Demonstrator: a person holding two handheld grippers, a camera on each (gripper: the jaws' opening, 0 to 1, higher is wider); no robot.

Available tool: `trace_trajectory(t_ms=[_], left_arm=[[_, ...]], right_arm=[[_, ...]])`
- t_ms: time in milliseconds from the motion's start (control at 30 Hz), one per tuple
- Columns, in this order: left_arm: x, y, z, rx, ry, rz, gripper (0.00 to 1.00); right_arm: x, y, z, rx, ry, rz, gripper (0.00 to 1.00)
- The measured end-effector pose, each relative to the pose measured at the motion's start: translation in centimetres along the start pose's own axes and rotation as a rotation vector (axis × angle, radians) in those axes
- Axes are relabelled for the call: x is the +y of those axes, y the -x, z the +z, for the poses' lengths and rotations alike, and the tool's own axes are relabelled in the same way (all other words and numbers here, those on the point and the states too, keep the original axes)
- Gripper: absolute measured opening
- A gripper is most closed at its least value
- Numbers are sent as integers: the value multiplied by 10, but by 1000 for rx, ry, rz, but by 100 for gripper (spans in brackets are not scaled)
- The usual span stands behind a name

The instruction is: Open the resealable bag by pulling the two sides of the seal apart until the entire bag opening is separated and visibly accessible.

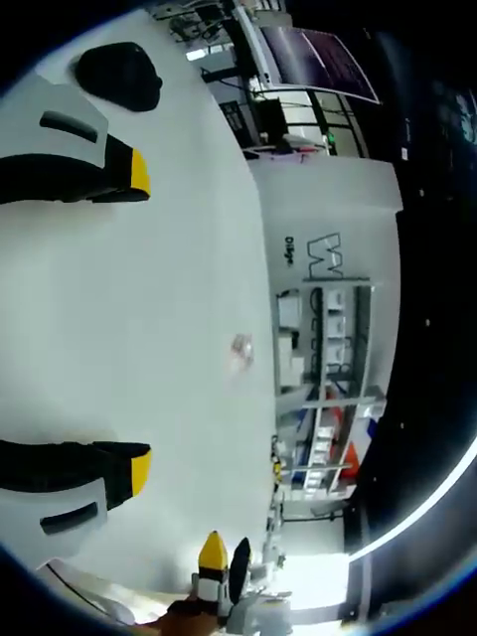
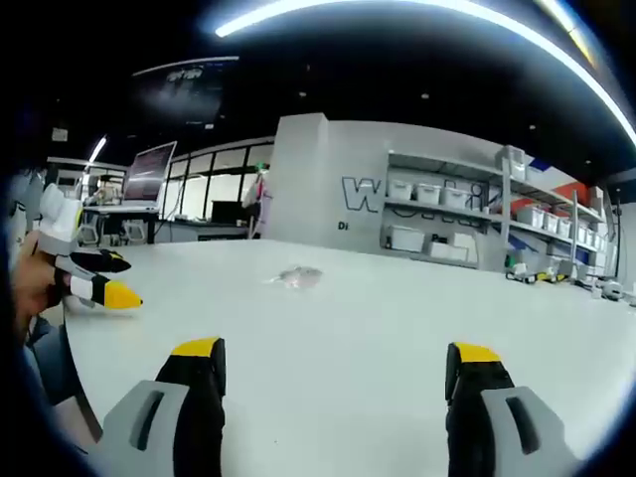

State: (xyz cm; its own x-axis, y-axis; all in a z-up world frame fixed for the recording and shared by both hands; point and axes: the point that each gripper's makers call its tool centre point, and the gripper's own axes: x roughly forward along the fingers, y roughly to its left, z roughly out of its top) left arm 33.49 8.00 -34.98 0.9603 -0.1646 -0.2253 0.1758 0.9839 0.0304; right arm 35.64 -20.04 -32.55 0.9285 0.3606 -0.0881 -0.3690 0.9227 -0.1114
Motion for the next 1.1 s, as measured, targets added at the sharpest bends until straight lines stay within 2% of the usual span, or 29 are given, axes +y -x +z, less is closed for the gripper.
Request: trace_trajectory(t_ms=[533,867,1100], left_arm=[[3,-1,1,-2,4,-6,100],[-4,2,-1,-2,8,-12,100],[-8,3,-2,0,9,-13,100]], right_arm=[[3,0,0,5,6,13,91],[-10,-7,17,-22,-7,14,91],[-8,-10,13,-2,7,35,88]])
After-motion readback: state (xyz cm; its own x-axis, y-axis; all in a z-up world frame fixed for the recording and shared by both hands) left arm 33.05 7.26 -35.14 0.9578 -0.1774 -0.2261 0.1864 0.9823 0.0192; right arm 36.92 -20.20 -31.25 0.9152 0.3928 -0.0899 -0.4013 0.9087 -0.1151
